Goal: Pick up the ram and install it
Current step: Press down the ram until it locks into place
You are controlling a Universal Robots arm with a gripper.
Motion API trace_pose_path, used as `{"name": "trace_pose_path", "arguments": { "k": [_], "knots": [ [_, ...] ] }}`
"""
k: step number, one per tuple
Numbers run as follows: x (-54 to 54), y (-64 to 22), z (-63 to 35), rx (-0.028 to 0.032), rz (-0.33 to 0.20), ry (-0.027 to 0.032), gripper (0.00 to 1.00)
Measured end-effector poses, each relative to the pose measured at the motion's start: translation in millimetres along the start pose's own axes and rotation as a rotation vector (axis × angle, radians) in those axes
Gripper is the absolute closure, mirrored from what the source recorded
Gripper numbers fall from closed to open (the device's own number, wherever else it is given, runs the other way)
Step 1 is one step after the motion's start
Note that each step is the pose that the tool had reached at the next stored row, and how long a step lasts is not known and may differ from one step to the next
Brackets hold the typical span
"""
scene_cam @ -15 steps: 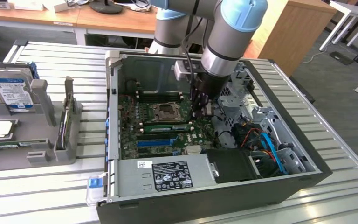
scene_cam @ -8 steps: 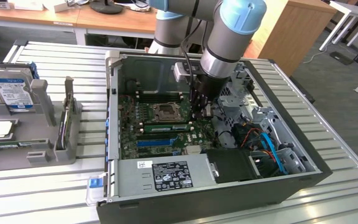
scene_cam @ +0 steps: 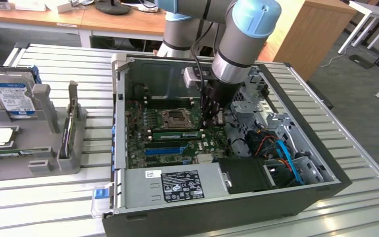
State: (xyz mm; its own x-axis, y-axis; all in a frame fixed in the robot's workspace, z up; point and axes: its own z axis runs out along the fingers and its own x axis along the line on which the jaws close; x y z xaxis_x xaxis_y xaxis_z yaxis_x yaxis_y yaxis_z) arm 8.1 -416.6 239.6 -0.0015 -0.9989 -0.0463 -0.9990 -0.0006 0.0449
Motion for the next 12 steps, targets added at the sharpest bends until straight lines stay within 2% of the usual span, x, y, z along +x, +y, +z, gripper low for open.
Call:
{"name": "trace_pose_path", "arguments": {
  "k": [12],
  "knots": [
    [-0.2,0.2,1.1,0.0,0.0,0.0,0.89]
  ]
}}
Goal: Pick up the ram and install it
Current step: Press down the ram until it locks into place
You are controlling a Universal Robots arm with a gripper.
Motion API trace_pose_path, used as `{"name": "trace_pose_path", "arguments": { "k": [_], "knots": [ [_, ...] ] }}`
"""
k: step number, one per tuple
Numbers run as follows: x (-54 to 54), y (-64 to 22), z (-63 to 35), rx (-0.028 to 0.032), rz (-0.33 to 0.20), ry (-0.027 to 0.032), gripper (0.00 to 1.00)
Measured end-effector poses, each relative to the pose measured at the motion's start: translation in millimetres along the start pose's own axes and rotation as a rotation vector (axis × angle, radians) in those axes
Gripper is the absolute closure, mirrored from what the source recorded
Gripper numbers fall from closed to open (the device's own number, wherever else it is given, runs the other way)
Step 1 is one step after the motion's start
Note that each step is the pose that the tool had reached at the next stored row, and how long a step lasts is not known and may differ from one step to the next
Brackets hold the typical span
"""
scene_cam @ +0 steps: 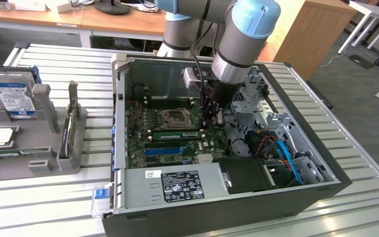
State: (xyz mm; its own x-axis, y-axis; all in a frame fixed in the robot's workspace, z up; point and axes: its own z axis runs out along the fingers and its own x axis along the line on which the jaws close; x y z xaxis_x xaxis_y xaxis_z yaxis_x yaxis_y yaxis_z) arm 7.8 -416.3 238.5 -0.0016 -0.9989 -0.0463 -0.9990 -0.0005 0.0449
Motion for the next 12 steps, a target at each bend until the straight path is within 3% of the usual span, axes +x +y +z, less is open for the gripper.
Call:
{"name": "trace_pose_path", "arguments": {
  "k": [12],
  "knots": [
    [0.4,-0.2,3.4,0.0,0.0,0.0,0.89]
  ]
}}
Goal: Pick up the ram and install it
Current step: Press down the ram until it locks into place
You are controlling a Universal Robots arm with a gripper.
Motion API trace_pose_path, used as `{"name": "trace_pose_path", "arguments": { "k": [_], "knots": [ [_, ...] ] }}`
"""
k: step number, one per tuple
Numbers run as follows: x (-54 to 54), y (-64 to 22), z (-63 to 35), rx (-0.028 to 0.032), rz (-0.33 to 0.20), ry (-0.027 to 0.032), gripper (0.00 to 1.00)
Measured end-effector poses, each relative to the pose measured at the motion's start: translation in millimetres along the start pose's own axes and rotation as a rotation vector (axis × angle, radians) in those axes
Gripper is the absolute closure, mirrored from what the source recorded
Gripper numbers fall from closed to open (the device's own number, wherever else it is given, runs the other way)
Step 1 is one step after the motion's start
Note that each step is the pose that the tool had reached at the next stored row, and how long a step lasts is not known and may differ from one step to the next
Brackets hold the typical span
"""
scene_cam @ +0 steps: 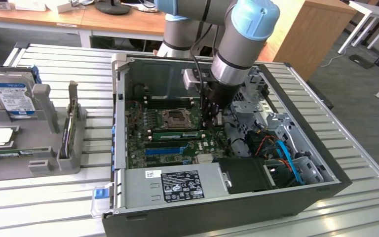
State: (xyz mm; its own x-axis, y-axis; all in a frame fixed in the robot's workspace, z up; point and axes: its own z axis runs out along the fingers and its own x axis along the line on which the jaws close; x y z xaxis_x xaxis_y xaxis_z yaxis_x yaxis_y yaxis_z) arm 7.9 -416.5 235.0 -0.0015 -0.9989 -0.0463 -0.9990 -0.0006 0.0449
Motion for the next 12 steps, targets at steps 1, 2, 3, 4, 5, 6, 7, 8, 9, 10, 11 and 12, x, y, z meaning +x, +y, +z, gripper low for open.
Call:
{"name": "trace_pose_path", "arguments": {
  "k": [1,2,3,4,5,6,7,8,9,10,11,12],
  "knots": [
    [-0.1,-0.1,0.7,0.0002,0.0,-0.0005,0.89],
    [0.0,-0.1,1.3,0.0001,0.0,-0.0003,0.89],
    [0.1,-0.1,1.8,0.0,0.0,0.0,0.89],
    [0.1,-0.1,2.1,0.0,0.0,0.0,0.89],
    [0.1,-0.1,2.1,-0.0001,0.0,0.0001,0.89],
    [0.1,-0.1,2.1,-0.0001,0.0,0.0001,0.89],
    [0.1,-0.1,2.2,-0.0001,0.0,0.0002,0.89],
    [0.1,-0.2,3.0,0.0001,0.0,-0.0004,0.89],
    [0.1,-0.2,3.7,0.0001,0.0,-0.0003,0.89],
    [0.2,-0.2,4.2,0.0,0.0,-0.0002,0.89],
    [0.2,-0.2,4.3,0.0,0.0,0.0001,0.89],
    [0.2,-0.2,4.3,0.0,0.0,0.0001,0.89]
  ]
}}
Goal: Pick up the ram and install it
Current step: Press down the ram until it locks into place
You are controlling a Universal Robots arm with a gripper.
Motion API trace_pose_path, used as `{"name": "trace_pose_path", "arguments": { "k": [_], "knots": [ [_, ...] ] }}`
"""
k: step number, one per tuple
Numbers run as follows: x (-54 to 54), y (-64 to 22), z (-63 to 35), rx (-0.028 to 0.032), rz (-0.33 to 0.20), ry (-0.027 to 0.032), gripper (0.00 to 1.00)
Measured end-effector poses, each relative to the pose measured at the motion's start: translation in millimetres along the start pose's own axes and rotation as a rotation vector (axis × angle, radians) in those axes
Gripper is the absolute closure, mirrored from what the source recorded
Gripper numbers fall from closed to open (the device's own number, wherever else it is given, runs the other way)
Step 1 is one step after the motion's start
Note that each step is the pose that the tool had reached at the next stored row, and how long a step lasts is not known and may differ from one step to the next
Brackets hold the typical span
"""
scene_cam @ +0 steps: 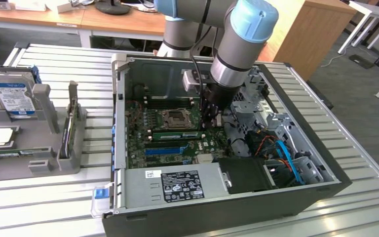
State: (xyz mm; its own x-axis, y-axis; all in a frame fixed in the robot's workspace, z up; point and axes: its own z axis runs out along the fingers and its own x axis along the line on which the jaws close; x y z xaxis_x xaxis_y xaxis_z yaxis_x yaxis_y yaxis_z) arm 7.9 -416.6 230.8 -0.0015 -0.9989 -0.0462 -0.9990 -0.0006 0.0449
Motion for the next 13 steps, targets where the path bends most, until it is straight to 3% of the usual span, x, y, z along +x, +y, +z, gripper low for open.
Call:
{"name": "trace_pose_path", "arguments": {
  "k": [13],
  "knots": [
    [0.1,-0.1,3.1,0.0,0.0,-0.0001,0.89]
  ]
}}
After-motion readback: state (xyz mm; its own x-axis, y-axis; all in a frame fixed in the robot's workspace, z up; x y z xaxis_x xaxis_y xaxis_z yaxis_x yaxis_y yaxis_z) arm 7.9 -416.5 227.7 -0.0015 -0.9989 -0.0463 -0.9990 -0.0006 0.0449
